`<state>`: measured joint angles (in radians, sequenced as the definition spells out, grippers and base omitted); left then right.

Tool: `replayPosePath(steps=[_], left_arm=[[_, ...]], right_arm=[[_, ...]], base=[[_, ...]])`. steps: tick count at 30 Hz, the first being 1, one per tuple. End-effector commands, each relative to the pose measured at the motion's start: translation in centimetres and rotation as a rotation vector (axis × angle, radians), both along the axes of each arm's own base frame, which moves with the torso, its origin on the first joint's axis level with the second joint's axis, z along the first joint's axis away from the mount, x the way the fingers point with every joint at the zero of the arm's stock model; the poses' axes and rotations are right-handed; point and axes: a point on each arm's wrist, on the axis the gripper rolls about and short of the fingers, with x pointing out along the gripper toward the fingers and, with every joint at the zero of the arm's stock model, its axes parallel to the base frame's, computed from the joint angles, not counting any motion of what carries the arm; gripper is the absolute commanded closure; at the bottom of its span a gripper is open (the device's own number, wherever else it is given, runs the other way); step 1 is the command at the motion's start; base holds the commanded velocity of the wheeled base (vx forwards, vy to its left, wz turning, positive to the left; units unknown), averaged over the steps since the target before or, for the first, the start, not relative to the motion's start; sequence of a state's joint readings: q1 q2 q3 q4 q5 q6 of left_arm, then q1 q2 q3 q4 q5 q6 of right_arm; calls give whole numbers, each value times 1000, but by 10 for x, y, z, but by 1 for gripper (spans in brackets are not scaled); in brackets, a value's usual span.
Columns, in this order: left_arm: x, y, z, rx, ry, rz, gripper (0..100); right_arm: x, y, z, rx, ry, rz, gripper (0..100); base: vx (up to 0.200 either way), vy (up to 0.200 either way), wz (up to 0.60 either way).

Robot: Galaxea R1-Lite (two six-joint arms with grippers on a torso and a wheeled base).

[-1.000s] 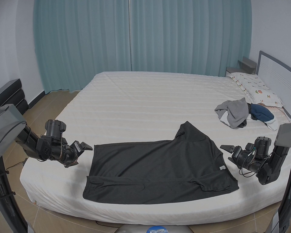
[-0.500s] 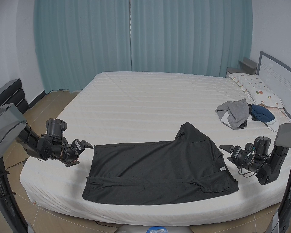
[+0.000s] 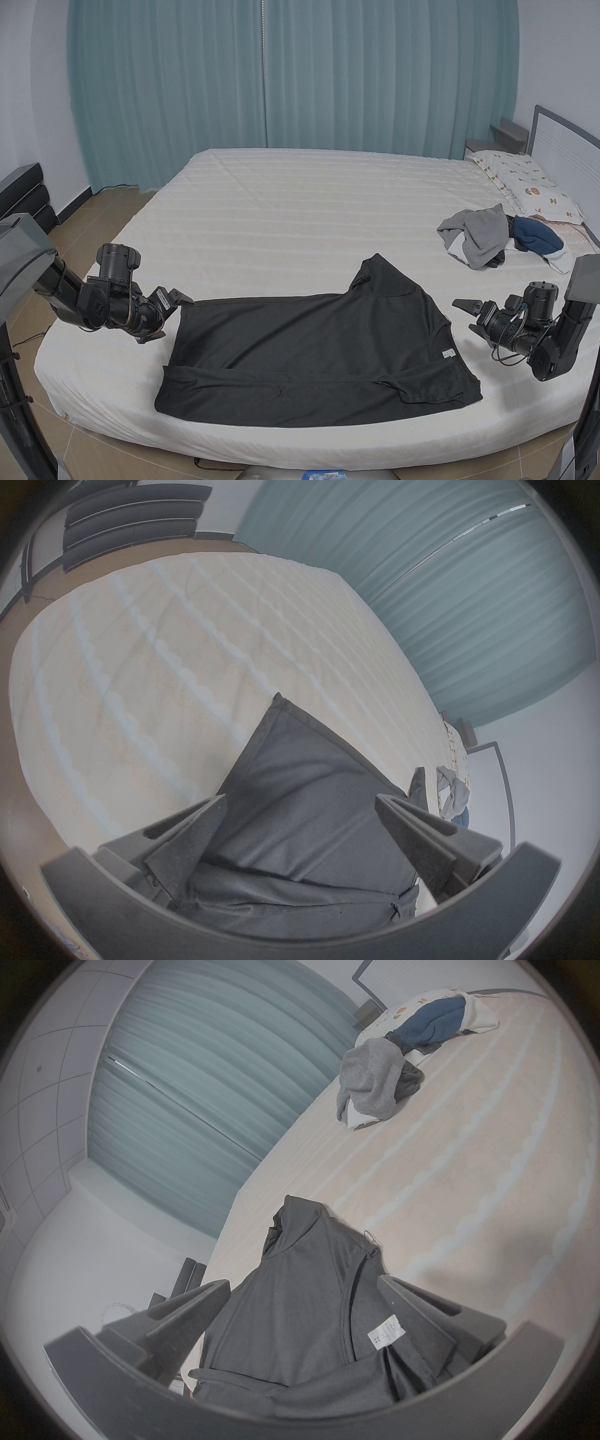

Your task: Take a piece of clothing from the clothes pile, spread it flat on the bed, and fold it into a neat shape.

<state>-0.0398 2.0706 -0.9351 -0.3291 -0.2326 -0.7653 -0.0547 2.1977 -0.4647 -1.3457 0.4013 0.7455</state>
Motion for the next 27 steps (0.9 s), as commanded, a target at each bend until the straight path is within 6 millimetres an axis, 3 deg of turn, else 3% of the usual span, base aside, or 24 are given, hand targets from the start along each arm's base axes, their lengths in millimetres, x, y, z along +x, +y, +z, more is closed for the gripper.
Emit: replayPosePath(steps=[1, 6, 14, 19, 22, 27], left_arm=[[0, 1, 2, 1, -8, 1, 0], [13, 3, 4, 2, -36, 8, 0], [47, 17, -26, 68, -45, -42, 0], [70, 33, -41, -8, -70, -87, 0], [76, 36, -45, -43, -99, -141, 0], [86, 40, -66, -11, -131, -193, 0]], right_arm=[[0, 0, 0, 0, -1, 0, 0], [0, 1, 0, 0, 1, 5, 0], [0, 3, -1, 0, 2, 9, 0], [2, 3, -1, 0, -2, 9, 0], [3, 3, -2, 0, -1, 11, 0], [4, 4, -6, 1, 12, 12, 0]], base=[[0, 0, 0], [0, 0, 0], [0, 0, 0], [0, 0, 0], [0, 0, 0], [0, 0, 0]])
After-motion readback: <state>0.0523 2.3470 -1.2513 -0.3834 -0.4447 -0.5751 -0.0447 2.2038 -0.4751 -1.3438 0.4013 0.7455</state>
